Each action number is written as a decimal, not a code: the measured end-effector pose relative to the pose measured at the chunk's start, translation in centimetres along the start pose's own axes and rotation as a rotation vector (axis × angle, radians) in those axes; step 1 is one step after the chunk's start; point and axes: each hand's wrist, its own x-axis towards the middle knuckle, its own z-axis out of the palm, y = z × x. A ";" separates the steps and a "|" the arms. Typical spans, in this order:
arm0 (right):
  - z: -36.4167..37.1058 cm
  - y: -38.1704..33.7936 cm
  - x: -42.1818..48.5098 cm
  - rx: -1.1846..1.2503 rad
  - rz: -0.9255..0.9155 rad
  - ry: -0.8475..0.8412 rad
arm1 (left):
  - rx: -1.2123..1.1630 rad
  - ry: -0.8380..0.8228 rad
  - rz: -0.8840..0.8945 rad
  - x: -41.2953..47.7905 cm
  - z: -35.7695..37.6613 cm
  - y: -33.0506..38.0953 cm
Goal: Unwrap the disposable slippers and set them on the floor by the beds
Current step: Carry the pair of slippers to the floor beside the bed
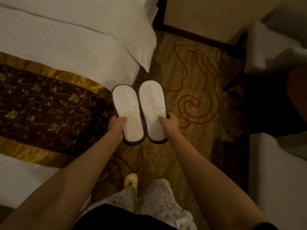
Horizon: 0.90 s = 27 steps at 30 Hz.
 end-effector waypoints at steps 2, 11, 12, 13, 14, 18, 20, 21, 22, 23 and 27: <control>0.4 -1.1 2.9 -0.034 -0.019 -0.053 | -0.057 0.039 -0.015 1.4 0.9 0.5; 1.9 -1.6 15.6 -0.320 -0.103 -0.438 | -0.313 0.279 -0.089 6.9 4.5 -3.2; 2.0 -1.3 16.8 -0.364 -0.120 -0.485 | -0.333 0.309 -0.098 7.3 5.0 -4.3; 2.1 -0.9 17.9 -0.403 -0.134 -0.527 | -0.351 0.343 -0.112 7.8 5.4 -5.4; 2.2 -0.5 19.0 -0.434 -0.144 -0.559 | -0.372 0.377 -0.127 8.3 5.8 -6.4; 3.5 2.7 22.9 -0.524 -0.121 -0.642 | -0.480 0.416 -0.171 11.0 6.6 -11.1; 4.7 5.3 24.5 -0.557 -0.114 -0.680 | -0.535 0.429 -0.189 12.5 6.5 -14.0; 5.4 6.8 25.3 -0.572 -0.112 -0.698 | -0.561 0.436 -0.192 13.5 6.4 -15.5; 6.2 8.3 26.0 -0.585 -0.108 -0.710 | -0.587 0.445 -0.196 14.4 6.2 -17.0; 7.1 9.9 26.7 -0.603 -0.098 -0.719 | -0.610 0.456 -0.201 15.3 6.0 -18.5; 10.8 17.4 29.7 -0.658 -0.082 -0.762 | -0.693 0.509 -0.219 19.4 4.8 -25.8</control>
